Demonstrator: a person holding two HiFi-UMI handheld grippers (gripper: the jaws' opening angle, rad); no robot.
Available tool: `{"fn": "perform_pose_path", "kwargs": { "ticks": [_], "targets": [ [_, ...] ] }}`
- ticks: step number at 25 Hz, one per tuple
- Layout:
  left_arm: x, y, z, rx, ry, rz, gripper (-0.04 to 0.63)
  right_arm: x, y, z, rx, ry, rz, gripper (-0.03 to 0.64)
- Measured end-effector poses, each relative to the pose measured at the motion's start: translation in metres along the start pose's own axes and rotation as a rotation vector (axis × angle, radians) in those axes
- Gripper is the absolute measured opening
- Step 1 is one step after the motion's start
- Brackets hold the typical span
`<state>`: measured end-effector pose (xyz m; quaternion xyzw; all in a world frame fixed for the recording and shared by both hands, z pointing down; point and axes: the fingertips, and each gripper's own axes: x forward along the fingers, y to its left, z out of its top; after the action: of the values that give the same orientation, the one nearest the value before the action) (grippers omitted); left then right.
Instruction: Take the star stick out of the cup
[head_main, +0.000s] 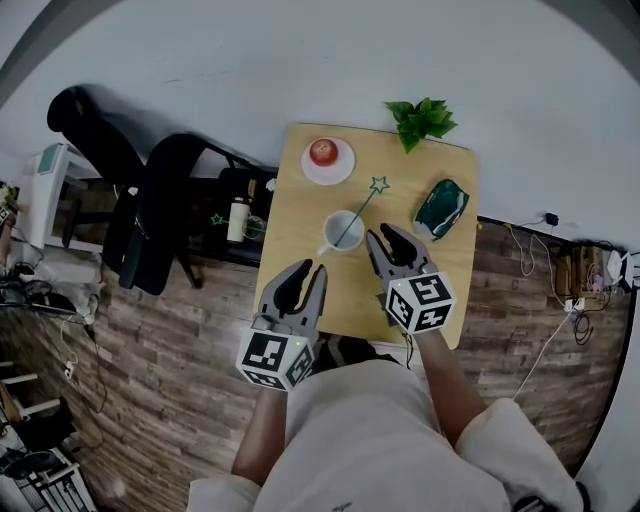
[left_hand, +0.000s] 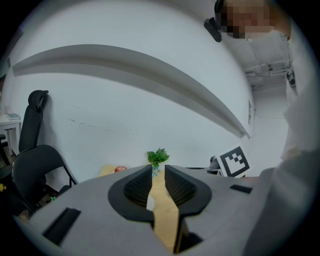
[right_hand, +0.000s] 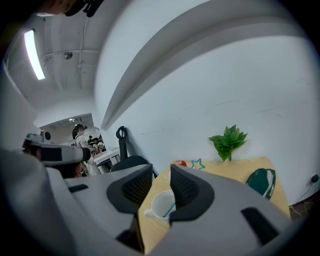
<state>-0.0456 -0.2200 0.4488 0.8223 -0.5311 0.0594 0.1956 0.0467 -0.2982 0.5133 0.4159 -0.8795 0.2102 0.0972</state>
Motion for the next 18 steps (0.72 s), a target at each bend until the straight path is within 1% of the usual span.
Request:
{"fn": "perform_pose_path", "kwargs": {
  "ticks": [4,18],
  "targets": [
    [0.004,0.005,-0.006,-0.009,0.014,-0.008,0.06,0.01,-0.005,-0.007,0.02,0.005,-0.005,0.123],
    [0.025,0.035,-0.011,-0.015,0.065,-0.079,0.06,0.062,-0.031,-0.043,0.074,0.089,-0.13,0.126]
  ]
}}
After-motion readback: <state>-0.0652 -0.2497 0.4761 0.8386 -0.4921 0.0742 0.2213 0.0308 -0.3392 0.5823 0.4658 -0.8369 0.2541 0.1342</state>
